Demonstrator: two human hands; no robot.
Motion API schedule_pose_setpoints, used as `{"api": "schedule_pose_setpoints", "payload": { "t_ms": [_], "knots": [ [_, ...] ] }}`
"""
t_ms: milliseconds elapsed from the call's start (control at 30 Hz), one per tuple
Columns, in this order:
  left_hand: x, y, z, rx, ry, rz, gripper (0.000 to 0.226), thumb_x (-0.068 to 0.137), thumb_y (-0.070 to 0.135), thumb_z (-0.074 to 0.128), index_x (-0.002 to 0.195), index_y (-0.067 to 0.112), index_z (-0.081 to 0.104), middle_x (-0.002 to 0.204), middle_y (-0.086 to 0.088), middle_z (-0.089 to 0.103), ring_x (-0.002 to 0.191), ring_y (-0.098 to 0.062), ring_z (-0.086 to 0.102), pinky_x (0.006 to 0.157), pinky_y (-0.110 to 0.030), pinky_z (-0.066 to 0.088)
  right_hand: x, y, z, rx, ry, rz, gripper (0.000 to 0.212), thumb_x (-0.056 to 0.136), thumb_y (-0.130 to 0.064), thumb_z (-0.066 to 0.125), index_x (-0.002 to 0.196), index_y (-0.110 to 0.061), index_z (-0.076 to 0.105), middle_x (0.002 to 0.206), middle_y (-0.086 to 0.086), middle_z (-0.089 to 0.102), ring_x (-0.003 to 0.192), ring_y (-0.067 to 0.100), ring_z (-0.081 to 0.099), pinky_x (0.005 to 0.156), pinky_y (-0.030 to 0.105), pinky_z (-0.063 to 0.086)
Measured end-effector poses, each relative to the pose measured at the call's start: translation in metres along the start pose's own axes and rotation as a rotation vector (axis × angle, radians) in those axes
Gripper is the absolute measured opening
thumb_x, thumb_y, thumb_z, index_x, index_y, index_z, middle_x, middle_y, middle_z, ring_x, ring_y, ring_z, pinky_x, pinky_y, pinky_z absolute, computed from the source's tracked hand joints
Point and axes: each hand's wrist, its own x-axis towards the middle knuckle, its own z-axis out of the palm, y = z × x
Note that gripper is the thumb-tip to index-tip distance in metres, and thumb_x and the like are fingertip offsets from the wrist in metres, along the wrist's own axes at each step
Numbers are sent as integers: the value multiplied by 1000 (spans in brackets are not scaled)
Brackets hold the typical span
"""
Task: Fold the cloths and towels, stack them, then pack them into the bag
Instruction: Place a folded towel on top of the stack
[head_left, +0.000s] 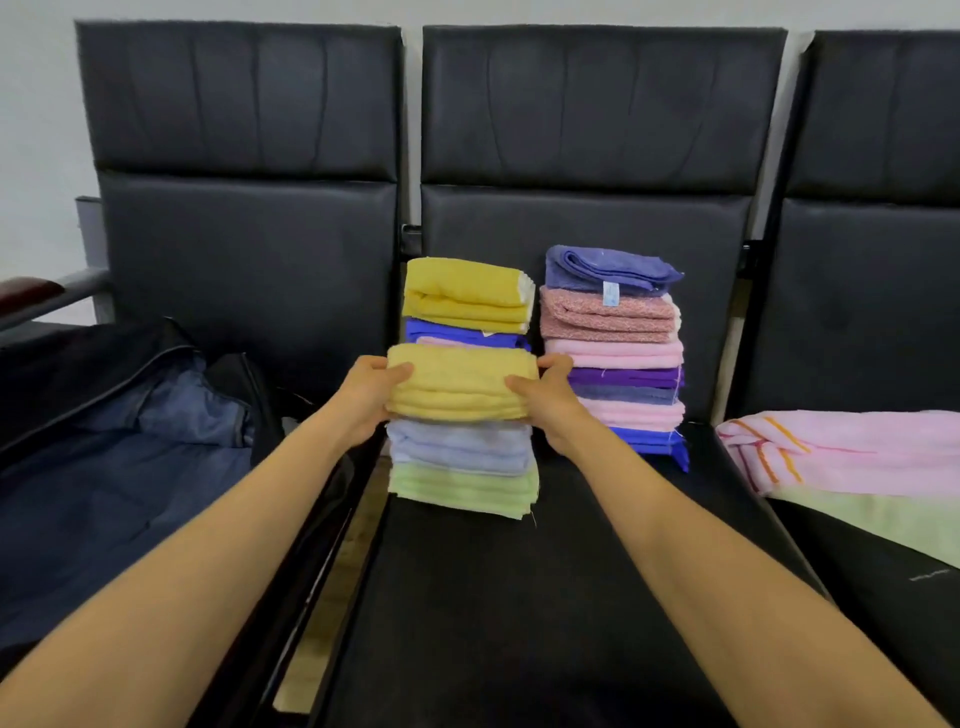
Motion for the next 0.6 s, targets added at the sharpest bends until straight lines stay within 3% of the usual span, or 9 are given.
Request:
{"api": "schedule_pose_setpoints", "payload": {
  "t_ms": [100, 233, 333, 467, 600],
  "knots": [
    [6, -33, -1, 42, 42, -112, 36, 92, 21, 62, 120, 0, 53, 111, -14, 65, 99, -28, 65, 85, -44, 55, -2, 25, 9, -117, 8, 65, 54, 93, -12, 57, 136, -8, 24, 130, 11, 44, 107, 19, 46, 92, 32, 43],
    [9, -45, 0, 96, 149, -82, 34, 90, 28, 66, 118, 13, 51, 112, -8, 62, 104, -26, 62, 92, -44, 52, 1, 39, 11, -145, 53, 46, 48, 95, -20, 57, 134, -10, 32, 128, 9, 45, 102, 19, 46, 81, 29, 40],
    [6, -45, -1, 97, 167, -91, 39, 90, 29, 66, 122, 10, 54, 113, -8, 63, 105, -25, 62, 93, -42, 52, 2, 38, 11, -161, 58, 43, 51, 93, -24, 59, 134, -10, 34, 130, 11, 47, 104, 20, 48, 84, 31, 42],
    [0, -35, -2, 100, 152, -76, 19, 90, 29, 65, 95, 14, 54, 101, -8, 60, 93, -21, 59, 86, -38, 50, -6, 32, 7, -165, 65, 41, 55, 92, -31, 61, 136, -10, 35, 131, 9, 45, 105, 18, 45, 85, 30, 40],
    [-13, -23, 1, 171, 198, -36, 27, 91, 25, 64, 111, 12, 54, 112, -7, 58, 101, -20, 55, 81, -33, 47, -18, 25, -1, -236, 43, 33, 49, 90, -25, 63, 130, -9, 41, 128, 8, 48, 103, 18, 48, 81, 29, 42]
  ]
}}
